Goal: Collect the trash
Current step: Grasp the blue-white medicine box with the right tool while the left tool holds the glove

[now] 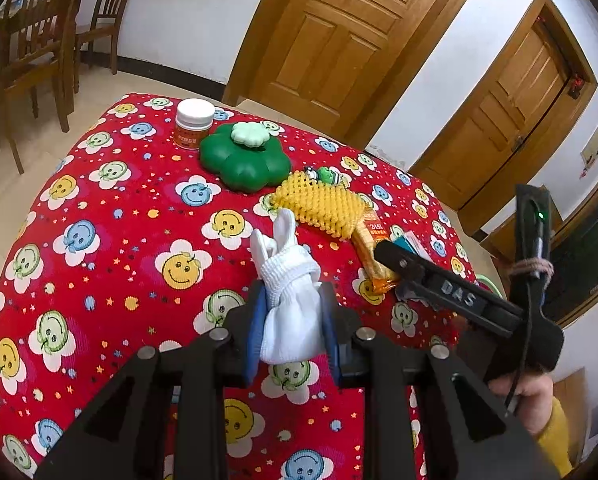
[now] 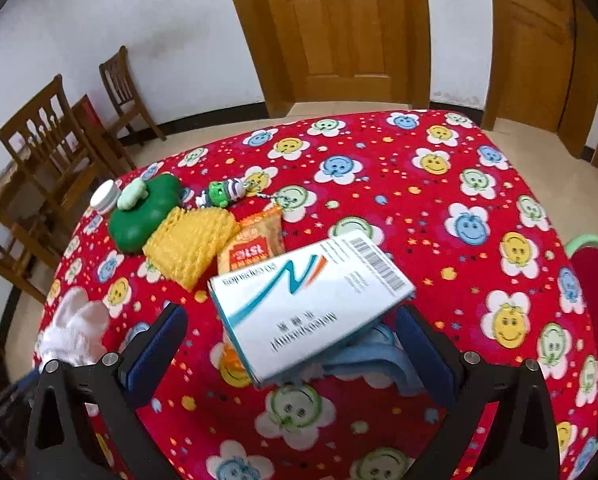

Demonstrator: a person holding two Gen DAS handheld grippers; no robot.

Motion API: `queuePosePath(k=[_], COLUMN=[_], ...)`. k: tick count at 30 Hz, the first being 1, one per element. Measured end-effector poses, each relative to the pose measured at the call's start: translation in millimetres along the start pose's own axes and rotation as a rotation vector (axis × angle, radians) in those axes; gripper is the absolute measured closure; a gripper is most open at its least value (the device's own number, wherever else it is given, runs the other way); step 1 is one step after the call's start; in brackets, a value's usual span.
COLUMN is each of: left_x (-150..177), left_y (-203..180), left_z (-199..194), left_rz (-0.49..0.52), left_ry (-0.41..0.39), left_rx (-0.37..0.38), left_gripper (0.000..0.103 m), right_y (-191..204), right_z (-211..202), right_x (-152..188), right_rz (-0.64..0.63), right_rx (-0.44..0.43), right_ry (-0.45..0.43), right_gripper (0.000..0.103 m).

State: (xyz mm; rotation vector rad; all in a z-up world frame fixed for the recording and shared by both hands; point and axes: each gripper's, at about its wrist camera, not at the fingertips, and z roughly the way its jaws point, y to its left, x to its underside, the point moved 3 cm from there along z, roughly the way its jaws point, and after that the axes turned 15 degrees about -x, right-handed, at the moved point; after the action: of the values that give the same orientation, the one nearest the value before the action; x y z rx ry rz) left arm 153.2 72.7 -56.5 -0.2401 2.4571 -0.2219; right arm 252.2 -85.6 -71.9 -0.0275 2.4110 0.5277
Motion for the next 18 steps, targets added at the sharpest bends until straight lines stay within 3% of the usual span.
queuePosePath(k=[5,6,7,9,14,18], left_x=[2,2,3,3,4,4], left_y=[-3,-3,-4,-5,-8,-11], left_z=[-2,-3,-4,-5,-10,-11], left_rz=[0.008,0.009,0.010,0.011,0.010,0.013], left_ry=[-0.003,-0.004,-0.005,-0.008,-0.016,-0.018], left_rx=[-0.009,-0.011,-0.012,-0.012,-0.019,-0.023], left_gripper=[0.077,0.077,0.077,0.077,0.077,0.077], right_y=[-5,-7,-8,-12,-17,-34], right_z=[4,2,1,-2,-13,-23], right_x=[-2,-2,-2,-1,0,3], right_rz=[0.041,0.047,0.047,0.052,0.035,0.055], right_rx=[-0.028,-0.029,-0.028,-0.031,-0.020,0.044], right_ry=[-0.008,-0.017,-0.021,-0.019,-0.034,-0.028], right_gripper=[0.002,0.013,0.030,0.043,0.058,0.059])
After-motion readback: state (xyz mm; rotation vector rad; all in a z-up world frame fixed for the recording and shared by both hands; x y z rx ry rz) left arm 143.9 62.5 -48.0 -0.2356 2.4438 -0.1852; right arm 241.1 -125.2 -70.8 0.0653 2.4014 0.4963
